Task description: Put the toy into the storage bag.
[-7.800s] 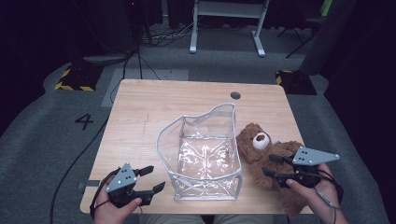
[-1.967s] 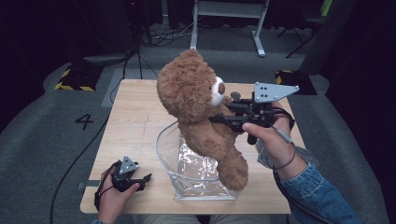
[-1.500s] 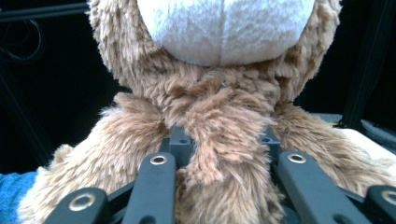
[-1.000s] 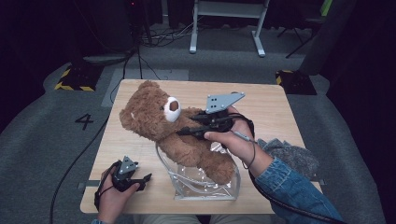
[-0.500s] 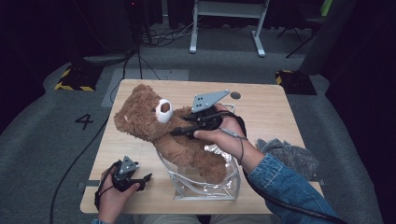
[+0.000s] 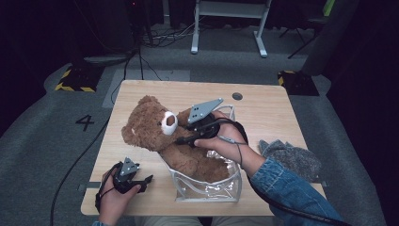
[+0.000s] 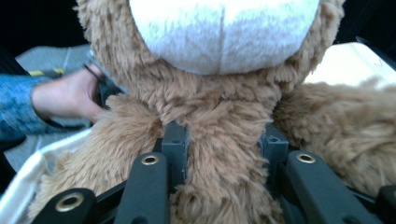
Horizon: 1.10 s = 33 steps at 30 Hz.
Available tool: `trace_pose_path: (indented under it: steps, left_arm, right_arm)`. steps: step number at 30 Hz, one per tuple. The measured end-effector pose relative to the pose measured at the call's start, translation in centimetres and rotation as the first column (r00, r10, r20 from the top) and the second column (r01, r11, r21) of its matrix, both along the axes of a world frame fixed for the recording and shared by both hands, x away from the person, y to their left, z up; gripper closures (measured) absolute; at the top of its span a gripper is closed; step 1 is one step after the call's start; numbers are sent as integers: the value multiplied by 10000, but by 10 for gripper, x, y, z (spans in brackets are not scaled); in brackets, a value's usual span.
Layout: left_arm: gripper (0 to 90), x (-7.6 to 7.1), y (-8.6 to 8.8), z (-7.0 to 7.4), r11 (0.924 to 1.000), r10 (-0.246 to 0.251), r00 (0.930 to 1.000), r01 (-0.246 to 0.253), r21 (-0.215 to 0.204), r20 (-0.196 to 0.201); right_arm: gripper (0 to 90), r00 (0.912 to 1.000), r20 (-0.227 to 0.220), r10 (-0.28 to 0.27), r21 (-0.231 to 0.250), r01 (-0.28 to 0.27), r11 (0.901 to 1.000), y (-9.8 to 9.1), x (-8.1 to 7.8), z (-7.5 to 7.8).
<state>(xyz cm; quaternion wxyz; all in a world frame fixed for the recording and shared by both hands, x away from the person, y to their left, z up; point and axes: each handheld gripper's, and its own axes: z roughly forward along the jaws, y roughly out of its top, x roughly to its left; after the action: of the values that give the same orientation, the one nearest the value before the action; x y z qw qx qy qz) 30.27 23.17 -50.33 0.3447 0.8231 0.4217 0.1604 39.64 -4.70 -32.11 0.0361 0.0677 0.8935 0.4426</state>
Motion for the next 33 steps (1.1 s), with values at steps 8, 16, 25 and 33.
trace_pose_path:
  steps: [8, 16, 25, 33]
  left_arm:
    - [287, 0, 0, 0, 10000, -16, 10000, 16, -5, -13]
    - [288, 0, 0, 0, 10000, -12, 10000, 12, -1, -5]
    - [288, 0, 0, 0, 10000, -23, 10000, 23, 38, -7]
    - [289, 0, 0, 0, 10000, 13, 10000, -13, 64, 11]
  right_arm:
    - [642, 10000, -78, -4, -834, -3, 9965, 2, -1, -7]
    - [648, 9994, -158, -299, -1719, 268, 9847, 4, -5, -12]
    - [659, 9957, -478, -799, -2715, 640, 9603, 0, -6, -19]
    - [658, 9895, -764, -1227, -3893, 837, 9173, -7, 0, -41]
